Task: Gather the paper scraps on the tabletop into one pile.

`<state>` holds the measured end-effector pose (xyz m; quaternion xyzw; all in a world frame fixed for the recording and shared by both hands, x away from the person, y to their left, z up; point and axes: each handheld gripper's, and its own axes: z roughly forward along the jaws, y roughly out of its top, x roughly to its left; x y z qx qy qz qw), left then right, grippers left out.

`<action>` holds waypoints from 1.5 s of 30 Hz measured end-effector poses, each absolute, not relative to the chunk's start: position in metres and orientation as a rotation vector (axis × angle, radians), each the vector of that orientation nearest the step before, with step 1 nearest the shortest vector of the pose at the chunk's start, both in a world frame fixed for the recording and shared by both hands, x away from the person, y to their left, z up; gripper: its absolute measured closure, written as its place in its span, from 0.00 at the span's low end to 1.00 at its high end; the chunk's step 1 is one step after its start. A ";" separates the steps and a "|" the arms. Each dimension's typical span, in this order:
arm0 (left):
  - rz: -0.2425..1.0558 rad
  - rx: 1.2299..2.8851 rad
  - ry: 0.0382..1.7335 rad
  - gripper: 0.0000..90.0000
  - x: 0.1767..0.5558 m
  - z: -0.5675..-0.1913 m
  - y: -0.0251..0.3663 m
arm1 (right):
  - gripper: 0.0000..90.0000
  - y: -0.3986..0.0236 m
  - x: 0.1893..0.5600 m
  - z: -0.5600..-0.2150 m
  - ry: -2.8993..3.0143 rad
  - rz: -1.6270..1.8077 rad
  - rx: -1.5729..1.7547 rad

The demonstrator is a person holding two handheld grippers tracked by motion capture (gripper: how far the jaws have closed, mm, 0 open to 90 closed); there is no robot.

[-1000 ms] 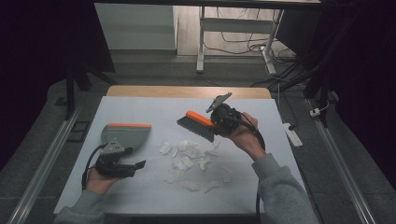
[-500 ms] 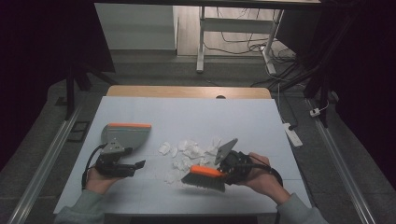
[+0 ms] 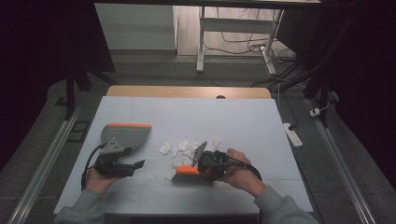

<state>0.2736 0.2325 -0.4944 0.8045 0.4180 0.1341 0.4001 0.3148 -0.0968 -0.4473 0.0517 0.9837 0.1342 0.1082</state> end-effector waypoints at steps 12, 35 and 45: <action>0.339 2.035 1.061 0.28 0.274 -0.495 0.234 | 0.75 -0.114 0.336 -0.392 2.748 0.655 0.333; 0.363 2.006 1.080 0.28 0.273 -0.493 0.241 | 0.75 -0.025 0.385 -0.428 2.730 0.892 0.717; 0.365 2.013 1.082 0.28 0.274 -0.494 0.240 | 0.75 0.007 0.401 -0.464 2.792 0.903 0.886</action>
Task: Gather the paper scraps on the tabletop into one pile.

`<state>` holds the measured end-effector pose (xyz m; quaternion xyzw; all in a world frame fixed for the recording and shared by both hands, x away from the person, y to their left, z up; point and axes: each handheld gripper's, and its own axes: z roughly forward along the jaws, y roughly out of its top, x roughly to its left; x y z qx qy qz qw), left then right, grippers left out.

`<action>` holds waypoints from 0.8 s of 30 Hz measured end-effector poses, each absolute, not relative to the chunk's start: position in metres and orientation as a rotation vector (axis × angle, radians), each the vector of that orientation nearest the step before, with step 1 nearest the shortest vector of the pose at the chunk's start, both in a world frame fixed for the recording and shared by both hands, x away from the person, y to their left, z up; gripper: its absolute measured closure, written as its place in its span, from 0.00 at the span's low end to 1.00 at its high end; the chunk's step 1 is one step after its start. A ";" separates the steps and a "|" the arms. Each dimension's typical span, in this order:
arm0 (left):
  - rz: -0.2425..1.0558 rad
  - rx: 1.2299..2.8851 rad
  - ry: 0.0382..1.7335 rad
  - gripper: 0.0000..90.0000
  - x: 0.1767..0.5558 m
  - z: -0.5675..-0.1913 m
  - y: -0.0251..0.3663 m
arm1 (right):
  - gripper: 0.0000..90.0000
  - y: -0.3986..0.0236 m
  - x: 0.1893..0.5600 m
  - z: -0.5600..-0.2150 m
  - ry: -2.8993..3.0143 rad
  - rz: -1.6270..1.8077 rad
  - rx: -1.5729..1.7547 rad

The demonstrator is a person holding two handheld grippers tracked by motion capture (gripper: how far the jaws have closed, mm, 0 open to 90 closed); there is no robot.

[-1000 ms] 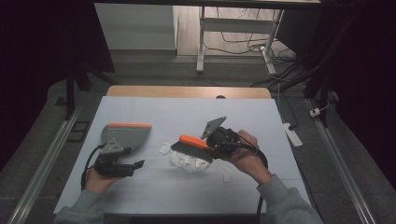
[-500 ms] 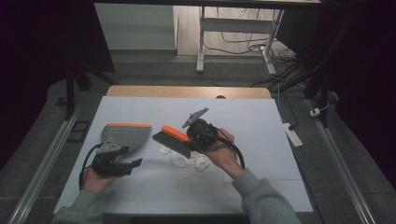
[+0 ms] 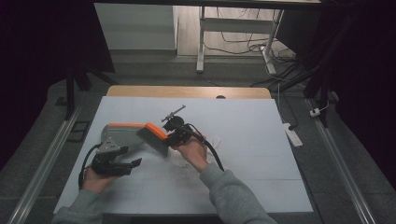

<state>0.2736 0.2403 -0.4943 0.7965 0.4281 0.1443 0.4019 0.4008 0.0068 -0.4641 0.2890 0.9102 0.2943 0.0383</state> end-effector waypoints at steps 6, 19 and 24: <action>0.365 2.018 1.077 0.28 0.273 -0.494 0.239 | 0.75 -0.008 0.411 -0.472 2.743 0.824 0.973; 0.364 2.028 1.077 0.28 0.274 -0.495 0.238 | 0.75 -0.062 0.404 -0.429 2.616 0.949 0.980; 0.365 2.025 1.078 0.28 0.274 -0.495 0.240 | 0.75 -0.073 0.390 -0.411 2.627 1.002 0.918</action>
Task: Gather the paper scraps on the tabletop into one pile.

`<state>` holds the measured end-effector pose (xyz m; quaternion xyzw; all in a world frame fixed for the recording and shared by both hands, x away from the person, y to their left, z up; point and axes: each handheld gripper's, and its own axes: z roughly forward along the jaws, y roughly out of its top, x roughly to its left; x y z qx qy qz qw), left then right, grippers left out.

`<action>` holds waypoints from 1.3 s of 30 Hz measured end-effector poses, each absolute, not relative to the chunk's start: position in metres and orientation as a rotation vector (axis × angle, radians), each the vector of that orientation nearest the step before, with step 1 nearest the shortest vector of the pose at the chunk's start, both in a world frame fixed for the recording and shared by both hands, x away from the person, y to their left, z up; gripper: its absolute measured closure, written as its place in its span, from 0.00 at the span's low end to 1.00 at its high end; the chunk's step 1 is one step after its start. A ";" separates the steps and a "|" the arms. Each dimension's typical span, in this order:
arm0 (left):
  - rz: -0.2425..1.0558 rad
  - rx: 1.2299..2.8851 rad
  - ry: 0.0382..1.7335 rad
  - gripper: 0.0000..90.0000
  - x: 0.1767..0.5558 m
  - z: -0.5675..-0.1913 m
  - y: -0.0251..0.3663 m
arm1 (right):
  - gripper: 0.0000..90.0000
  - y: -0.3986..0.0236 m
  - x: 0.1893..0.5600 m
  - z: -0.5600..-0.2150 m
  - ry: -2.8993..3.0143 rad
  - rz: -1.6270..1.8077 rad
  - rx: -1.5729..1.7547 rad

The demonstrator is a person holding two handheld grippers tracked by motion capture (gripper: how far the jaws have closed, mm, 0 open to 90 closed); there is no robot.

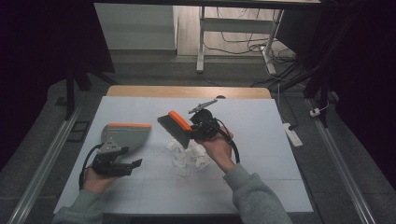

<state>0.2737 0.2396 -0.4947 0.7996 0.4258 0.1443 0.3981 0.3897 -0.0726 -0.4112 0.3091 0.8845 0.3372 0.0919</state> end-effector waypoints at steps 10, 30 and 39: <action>0.367 2.022 1.085 0.29 0.274 -0.495 0.241 | 0.75 -0.071 0.335 -0.426 2.911 0.808 0.655; 0.365 2.030 1.090 0.29 0.275 -0.497 0.241 | 0.75 -0.096 0.347 -0.418 2.733 0.942 0.618; 0.367 2.034 1.090 0.29 0.274 -0.497 0.240 | 0.75 -0.168 0.391 -0.417 2.527 0.727 1.022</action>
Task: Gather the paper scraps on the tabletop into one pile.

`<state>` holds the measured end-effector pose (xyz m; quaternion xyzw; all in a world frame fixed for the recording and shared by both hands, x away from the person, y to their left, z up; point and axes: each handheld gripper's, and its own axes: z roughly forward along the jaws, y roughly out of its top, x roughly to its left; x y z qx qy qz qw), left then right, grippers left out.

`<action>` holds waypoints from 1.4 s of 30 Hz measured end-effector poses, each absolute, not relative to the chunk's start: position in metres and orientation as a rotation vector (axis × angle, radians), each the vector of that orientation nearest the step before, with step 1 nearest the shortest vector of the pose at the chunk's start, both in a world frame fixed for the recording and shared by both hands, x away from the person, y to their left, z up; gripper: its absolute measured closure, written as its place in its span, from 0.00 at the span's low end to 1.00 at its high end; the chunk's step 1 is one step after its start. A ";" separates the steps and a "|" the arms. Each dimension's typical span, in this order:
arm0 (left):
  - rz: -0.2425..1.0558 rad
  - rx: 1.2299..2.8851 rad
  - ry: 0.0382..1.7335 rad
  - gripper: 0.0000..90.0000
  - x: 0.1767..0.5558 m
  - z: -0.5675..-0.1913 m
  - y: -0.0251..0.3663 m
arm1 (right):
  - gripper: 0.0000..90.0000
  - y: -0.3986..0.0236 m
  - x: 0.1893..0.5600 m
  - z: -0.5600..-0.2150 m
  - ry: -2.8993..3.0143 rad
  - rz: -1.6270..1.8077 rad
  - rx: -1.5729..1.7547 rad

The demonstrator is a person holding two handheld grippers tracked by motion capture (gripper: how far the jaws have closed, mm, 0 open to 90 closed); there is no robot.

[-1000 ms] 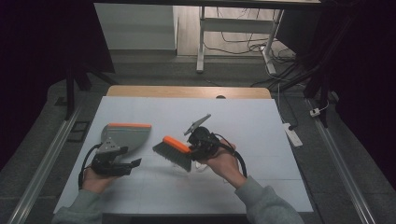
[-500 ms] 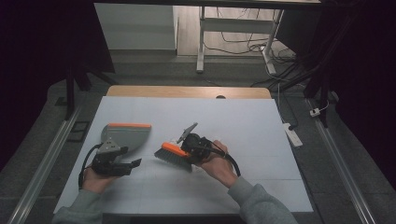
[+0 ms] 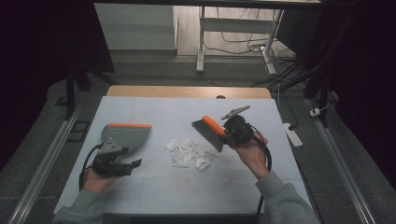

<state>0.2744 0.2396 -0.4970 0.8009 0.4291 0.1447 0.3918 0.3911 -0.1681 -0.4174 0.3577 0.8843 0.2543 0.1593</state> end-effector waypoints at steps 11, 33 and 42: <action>0.366 2.034 1.092 0.29 0.275 -0.498 0.241 | 0.75 -0.167 0.434 -0.452 2.437 0.463 1.121; 0.364 2.043 1.092 0.29 0.275 -0.499 0.239 | 0.75 -0.178 0.396 -0.409 2.407 0.798 1.092; 0.351 2.031 1.090 0.29 0.273 -0.501 0.243 | 0.75 -0.215 0.343 -0.427 2.497 0.560 1.205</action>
